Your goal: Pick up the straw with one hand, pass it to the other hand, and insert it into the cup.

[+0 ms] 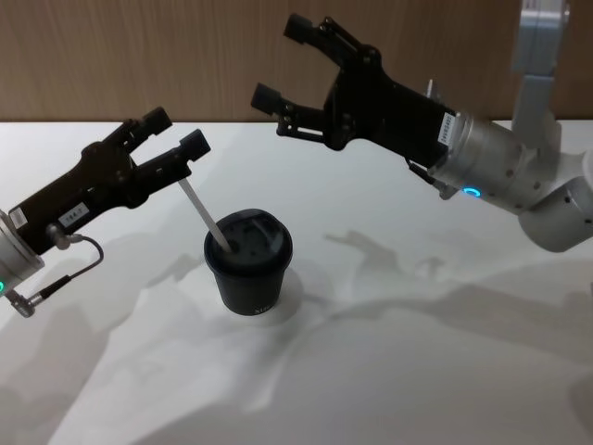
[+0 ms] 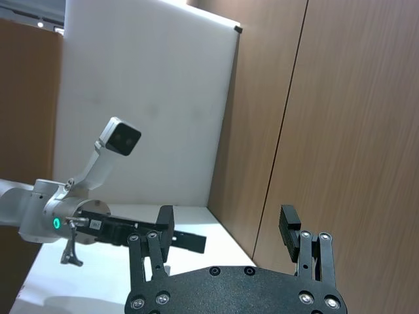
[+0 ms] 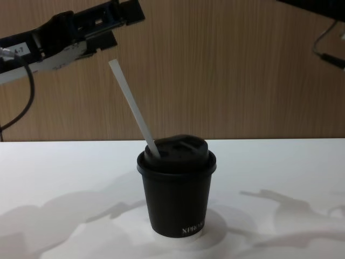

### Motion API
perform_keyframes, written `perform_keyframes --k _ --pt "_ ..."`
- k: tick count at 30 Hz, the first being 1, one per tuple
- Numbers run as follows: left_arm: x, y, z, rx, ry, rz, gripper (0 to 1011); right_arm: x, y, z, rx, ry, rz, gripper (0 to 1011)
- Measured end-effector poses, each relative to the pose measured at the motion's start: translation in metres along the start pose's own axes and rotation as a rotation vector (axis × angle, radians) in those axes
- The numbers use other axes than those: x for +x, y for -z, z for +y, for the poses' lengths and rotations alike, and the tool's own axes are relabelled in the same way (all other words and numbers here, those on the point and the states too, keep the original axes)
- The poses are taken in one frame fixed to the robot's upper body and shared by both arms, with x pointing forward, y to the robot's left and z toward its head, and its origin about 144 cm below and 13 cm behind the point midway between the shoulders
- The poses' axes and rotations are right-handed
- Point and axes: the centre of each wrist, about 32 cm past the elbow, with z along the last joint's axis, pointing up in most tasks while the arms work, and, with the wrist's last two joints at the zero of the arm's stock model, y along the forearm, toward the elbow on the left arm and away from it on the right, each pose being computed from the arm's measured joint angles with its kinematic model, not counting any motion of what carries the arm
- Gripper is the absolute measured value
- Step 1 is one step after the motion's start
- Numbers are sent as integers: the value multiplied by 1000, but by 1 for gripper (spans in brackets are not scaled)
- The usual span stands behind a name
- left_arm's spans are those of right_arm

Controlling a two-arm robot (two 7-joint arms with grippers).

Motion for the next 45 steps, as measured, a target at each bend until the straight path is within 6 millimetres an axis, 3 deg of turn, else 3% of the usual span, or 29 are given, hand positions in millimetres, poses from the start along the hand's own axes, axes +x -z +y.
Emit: perform_keyframes --k 17,45 --pt "-9 3 13 -24 -18 1 1000 -10 -12 -20 -19 -82 87 1001" --pt "-20 9 20 -43 -41 -38 999 -19 -18 -26 -13 -131 137 1001"
